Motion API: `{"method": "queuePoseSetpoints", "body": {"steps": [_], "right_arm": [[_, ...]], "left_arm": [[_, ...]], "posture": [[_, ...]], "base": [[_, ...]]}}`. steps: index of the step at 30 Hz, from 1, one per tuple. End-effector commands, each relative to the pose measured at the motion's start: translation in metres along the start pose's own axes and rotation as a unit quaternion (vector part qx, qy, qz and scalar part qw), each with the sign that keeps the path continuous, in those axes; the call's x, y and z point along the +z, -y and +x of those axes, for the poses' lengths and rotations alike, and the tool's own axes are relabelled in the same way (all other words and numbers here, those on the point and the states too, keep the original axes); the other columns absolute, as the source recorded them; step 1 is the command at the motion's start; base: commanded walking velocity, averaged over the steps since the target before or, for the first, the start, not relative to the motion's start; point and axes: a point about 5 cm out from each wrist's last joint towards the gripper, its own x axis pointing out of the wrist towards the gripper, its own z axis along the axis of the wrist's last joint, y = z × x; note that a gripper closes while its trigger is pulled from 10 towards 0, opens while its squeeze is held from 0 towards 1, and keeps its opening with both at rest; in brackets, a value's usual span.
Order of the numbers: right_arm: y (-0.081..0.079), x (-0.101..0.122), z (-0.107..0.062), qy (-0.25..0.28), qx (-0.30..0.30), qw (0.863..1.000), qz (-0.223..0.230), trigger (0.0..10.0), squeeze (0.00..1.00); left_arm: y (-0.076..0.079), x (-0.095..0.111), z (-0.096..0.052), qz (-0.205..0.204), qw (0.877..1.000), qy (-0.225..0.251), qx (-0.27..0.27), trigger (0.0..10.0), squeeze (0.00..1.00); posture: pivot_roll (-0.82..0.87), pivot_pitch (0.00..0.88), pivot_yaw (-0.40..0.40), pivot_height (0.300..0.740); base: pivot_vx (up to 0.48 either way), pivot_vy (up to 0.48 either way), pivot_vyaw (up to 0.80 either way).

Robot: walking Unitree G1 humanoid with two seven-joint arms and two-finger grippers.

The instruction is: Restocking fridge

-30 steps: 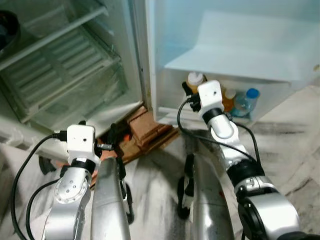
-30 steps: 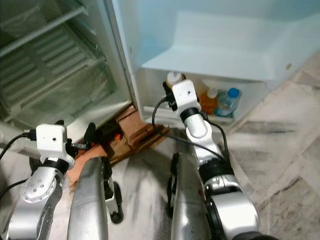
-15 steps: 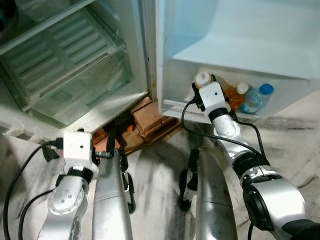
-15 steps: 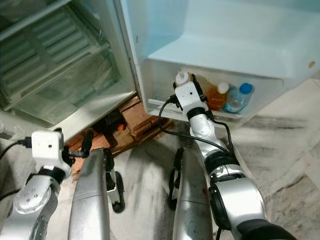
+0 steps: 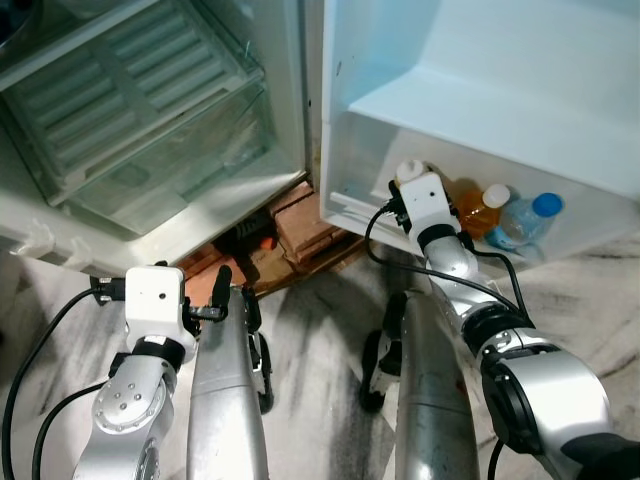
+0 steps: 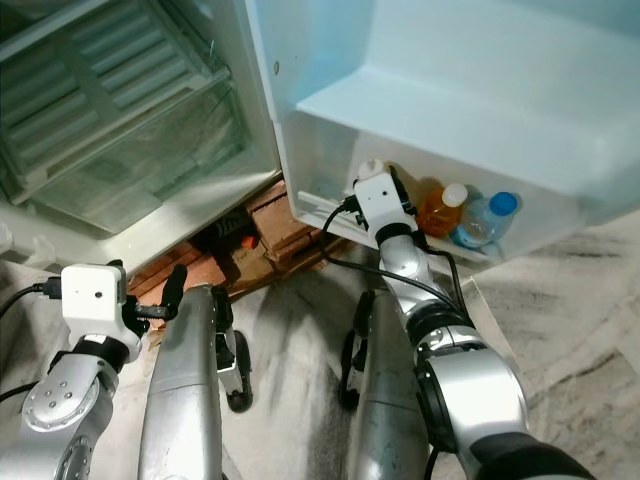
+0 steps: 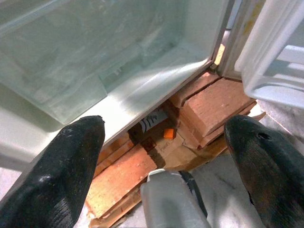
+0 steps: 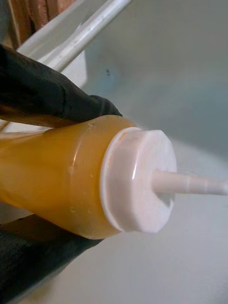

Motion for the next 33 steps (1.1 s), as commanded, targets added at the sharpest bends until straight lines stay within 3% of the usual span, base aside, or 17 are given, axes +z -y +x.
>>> {"method": "queuePoseSetpoints", "body": {"steps": [1, 3, 4, 13, 23, 27, 33], "right_arm": [[0.012, -0.03, -0.012, -0.067, -0.033, 0.997, 0.007, 10.0, 0.0], [0.018, -0.034, -0.013, -0.083, -0.049, 0.995, 0.031, 10.0, 0.0], [0.02, -0.036, -0.014, -0.088, -0.055, 0.994, 0.04, 10.0, 1.0], [0.037, -0.03, -0.008, -0.093, -0.096, 0.99, 0.039, 10.0, 1.0], [0.045, 0.008, 0.011, -0.027, -0.093, 0.995, 0.021, 10.0, 1.0], [0.056, 0.028, 0.019, 0.004, -0.096, 0.995, 0.005, 10.0, 1.0], [0.06, 0.049, 0.027, 0.035, -0.075, 0.996, 0.014, 10.0, 1.0]], "left_arm": [[-0.001, -0.004, -0.004, 0.0, 1.0, -0.015, 0.001, 10.0, 0.0], [0.0, -0.004, -0.003, 0.0, 1.0, -0.014, 0.0, 10.0, 0.0], [0.0, -0.004, -0.002, 0.0, 1.0, -0.014, -0.001, 10.0, 0.0], [0.005, -0.004, 0.005, 0.002, 1.0, -0.011, -0.01, 10.0, 0.0], [0.004, -0.002, 0.02, 0.006, 1.0, 0.001, -0.009, 10.0, 0.0], [0.006, -0.001, 0.028, 0.006, 1.0, 0.008, -0.011, 10.0, 0.0], [0.008, 0.001, 0.043, 0.007, 1.0, 0.022, -0.017, 10.0, 0.0]], "posture": [[0.21, 0.45, 0.022, 0.564], [0.21, 0.449, 0.022, 0.564], [0.21, 0.448, 0.022, 0.564], [0.19, 0.427, 0.021, 0.564], [0.18, 0.379, 0.014, 0.564], [0.17, 0.347, 0.014, 0.564], [0.14, 0.295, 0.021, 0.564]], "base": [[0.0, 0.0, 0.0], [0.0, 0.0, 0.0], [0.0, 0.0, 0.0], [0.0, 0.0, 0.0], [0.0, 0.0, 0.0], [0.0, 0.0, 0.0], [0.0, 0.0, 0.0]]}}
